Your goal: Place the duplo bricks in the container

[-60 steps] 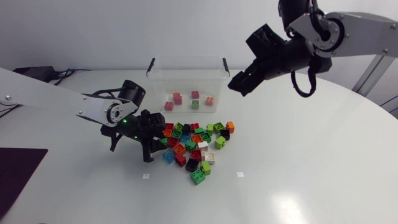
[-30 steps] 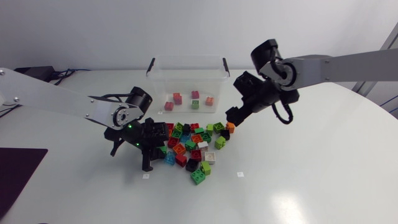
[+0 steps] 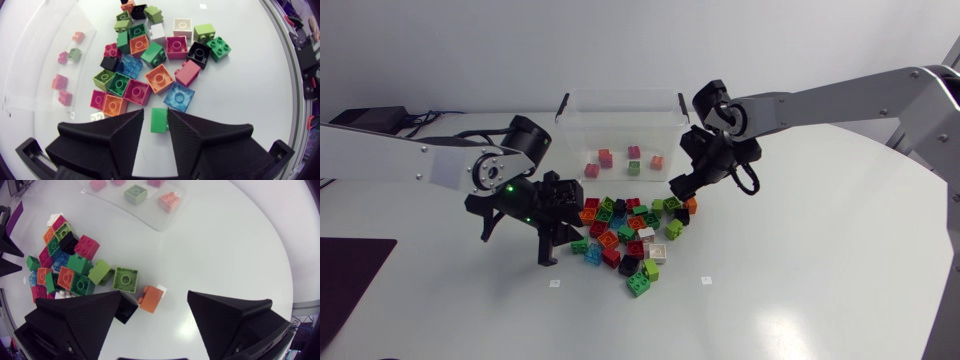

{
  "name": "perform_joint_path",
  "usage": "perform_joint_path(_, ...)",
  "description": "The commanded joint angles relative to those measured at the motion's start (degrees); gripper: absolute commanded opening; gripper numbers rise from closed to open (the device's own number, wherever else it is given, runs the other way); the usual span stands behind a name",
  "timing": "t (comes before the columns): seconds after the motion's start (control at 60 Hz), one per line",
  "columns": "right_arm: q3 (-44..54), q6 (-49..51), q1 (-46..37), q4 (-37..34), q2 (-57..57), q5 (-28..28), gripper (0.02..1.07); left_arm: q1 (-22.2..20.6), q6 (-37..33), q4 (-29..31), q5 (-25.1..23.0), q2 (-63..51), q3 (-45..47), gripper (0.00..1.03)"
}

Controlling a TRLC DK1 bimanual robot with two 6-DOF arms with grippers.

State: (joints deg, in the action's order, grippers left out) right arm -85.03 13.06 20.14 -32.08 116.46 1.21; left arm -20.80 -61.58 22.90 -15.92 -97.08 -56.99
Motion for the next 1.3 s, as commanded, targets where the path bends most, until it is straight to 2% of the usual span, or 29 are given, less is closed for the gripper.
perform_joint_path(0.0,-2.24,-1.99,-0.37,-1.76,3.15,-0.95,0.92,0.23,-1.08,0.75,0.28,3.47,0.74,0.36)
perform_joint_path(0.083,-3.30,-2.34,-0.37,-2.38,4.74,-1.56,0.92,0.85,-0.64,1.01,0.28,5.67,-0.31,0.36)
perform_joint_path(0.233,-4.35,-2.51,-0.45,-2.47,6.49,-1.83,0.81,1.02,-0.56,2.42,0.28,7.78,-1.81,0.36)
perform_joint_path(0.317,-4.97,-2.42,-0.63,-2.47,7.46,-2.09,0.79,1.02,-0.21,2.86,0.28,9.01,-2.51,0.36)
perform_joint_path(0.483,-5.58,-2.42,-1.33,-2.47,8.60,-2.44,0.62,1.02,0.50,3.74,0.28,10.86,-3.83,0.36)
perform_joint_path(0.733,-4.70,-2.16,-1.24,-2.99,9.31,-2.44,0.61,0.93,-0.03,6.64,0.28,7.69,-4.00,0.36)
perform_joint_path(0.767,-4.70,-2.07,-1.24,-3.08,9.66,-2.44,0.55,0.93,-0.38,6.99,0.37,6.64,-4.00,0.37)
perform_joint_path(0.817,-4.70,-1.72,-1.16,-3.08,10.10,-2.44,0.48,0.93,-1.17,7.78,0.45,5.58,-3.92,0.44)
perform_joint_path(0.9,-4.70,-1.55,-0.98,-3.34,10.89,-2.44,0.37,1.11,-2.05,9.01,0.45,4.44,-3.92,0.81)
perform_joint_path(0.95,-4.53,-1.28,-0.98,-3.43,11.15,-2.36,0.32,1.20,-2.58,9.62,0.54,3.74,-3.92,0.93)
perform_joint_path(1.083,-4.17,-0.93,-1.07,-3.70,11.15,-1.39,0.26,1.11,-2.75,9.71,1.51,1.10,-4.18,0.96)
perform_joint_path(1.283,-2.42,-0.05,-1.77,-3.87,8.96,-1.13,0.25,1.11,-3.55,9.98,1.77,-4.00,-5.32,0.97)
